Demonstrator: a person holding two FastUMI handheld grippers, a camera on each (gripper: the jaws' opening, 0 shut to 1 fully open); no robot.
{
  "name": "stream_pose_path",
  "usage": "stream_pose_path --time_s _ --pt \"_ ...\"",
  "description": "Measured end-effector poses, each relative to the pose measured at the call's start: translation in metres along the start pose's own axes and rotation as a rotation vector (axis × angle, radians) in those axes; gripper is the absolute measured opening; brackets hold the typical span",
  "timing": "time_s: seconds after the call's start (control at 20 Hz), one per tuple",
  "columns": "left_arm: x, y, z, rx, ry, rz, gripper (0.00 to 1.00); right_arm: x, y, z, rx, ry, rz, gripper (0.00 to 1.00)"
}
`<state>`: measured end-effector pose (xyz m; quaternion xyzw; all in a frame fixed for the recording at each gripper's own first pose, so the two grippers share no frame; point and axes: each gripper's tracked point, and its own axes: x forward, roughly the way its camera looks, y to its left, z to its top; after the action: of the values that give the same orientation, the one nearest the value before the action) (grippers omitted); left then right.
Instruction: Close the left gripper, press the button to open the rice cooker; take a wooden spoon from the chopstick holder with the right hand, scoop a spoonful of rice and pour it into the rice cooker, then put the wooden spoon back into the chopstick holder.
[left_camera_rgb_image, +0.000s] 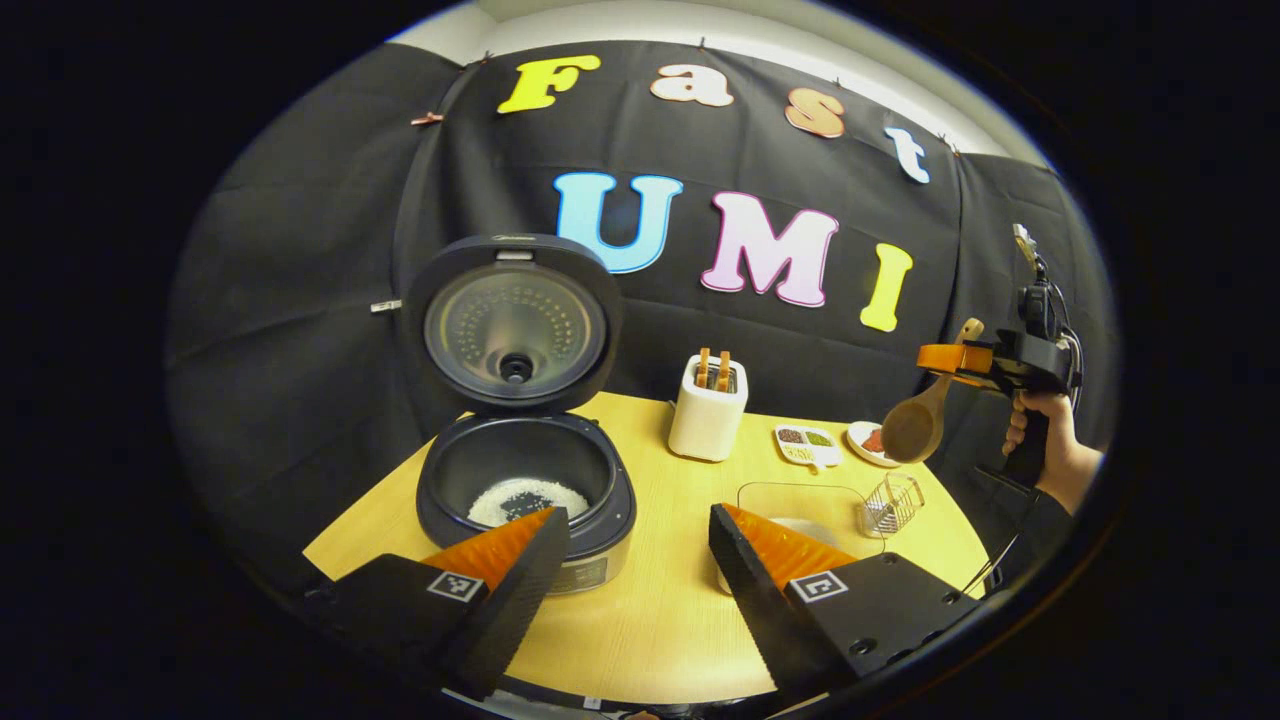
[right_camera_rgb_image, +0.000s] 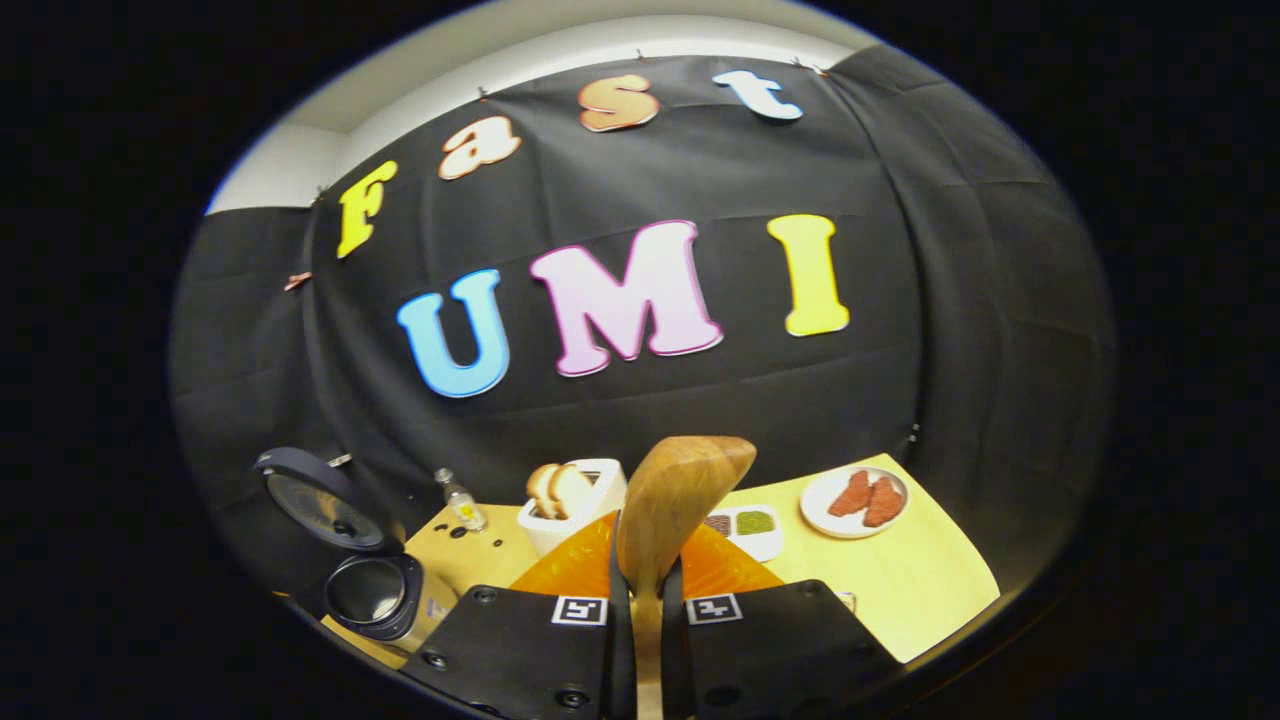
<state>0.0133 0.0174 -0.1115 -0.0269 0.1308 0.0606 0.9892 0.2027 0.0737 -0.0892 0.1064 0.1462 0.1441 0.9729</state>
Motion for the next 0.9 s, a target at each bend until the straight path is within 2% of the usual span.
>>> stream_pose_path --time_s 0.2,0.45,0.75,0.9 --pt "0.006 -0.015 0.001 0.057 0.013 -0.011 0.95 0.008 -0.065 -0.005 0.058 0.005 -0.111 0.14" --pt "0.009 -0.017 0.001 0.022 0.045 0.028 0.95 0.014 -0.130 -0.018 0.089 0.008 -0.217 0.14" --pt "0.004 -0.003 0.008 0.033 0.042 0.140 0.95 0.027 -0.179 -0.064 0.191 0.077 -0.295 0.14" --pt "-0.004 0.001 0.006 0.016 0.049 0.187 0.95 0.037 -0.189 -0.090 0.260 0.115 -0.302 0.14"
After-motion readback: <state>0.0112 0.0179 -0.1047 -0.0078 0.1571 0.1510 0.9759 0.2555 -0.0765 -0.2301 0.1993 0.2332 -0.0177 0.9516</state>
